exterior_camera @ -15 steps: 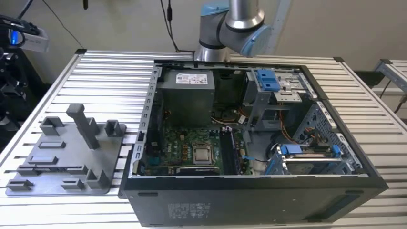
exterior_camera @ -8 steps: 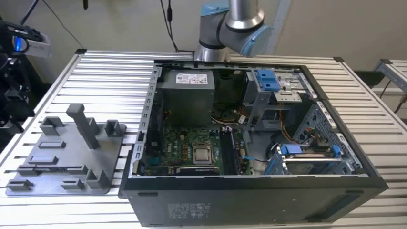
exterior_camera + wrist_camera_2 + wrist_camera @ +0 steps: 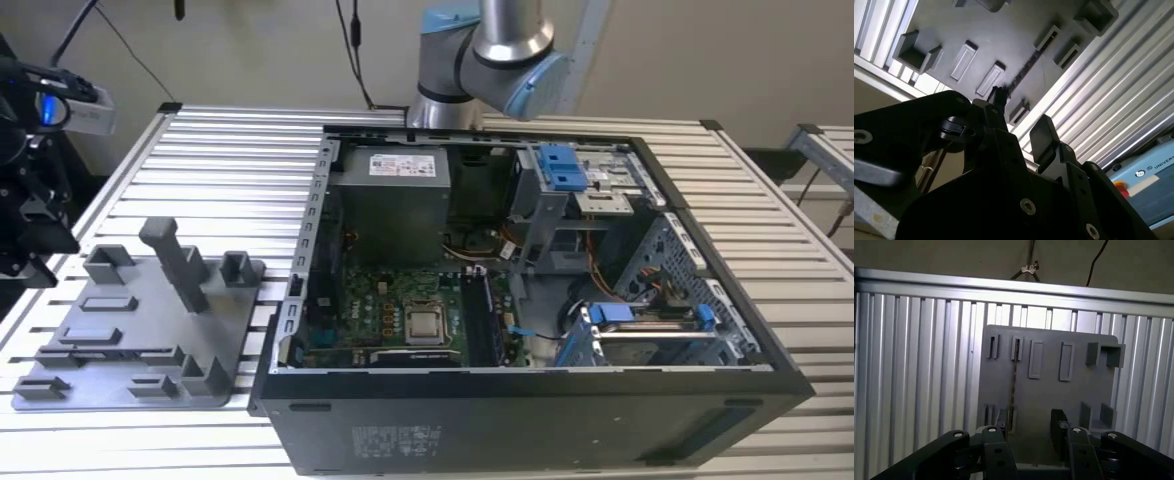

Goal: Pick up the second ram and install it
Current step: 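Pick up the second ram and move it above second insertion slot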

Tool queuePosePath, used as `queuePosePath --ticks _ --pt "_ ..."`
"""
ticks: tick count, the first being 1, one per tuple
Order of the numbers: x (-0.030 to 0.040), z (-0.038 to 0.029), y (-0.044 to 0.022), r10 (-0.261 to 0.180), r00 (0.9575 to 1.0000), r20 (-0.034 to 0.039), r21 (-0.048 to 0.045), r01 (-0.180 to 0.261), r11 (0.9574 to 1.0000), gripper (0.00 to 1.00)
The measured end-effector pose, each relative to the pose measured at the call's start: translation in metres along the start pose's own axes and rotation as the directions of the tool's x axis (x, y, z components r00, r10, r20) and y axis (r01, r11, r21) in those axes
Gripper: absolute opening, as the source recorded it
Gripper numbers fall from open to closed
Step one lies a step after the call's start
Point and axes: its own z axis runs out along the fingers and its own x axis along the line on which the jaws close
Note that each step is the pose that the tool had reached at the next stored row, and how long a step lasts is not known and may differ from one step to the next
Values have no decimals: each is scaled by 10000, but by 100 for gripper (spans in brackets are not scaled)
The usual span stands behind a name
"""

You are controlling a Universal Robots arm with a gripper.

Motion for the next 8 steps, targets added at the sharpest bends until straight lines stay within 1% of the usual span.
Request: queuePosePath --ticks 4,8 --pt "0 64 7 0 10000 -3 38 0 10000 48" --pt "-1 120 22 0 10000 -7 95 0 10000 48"
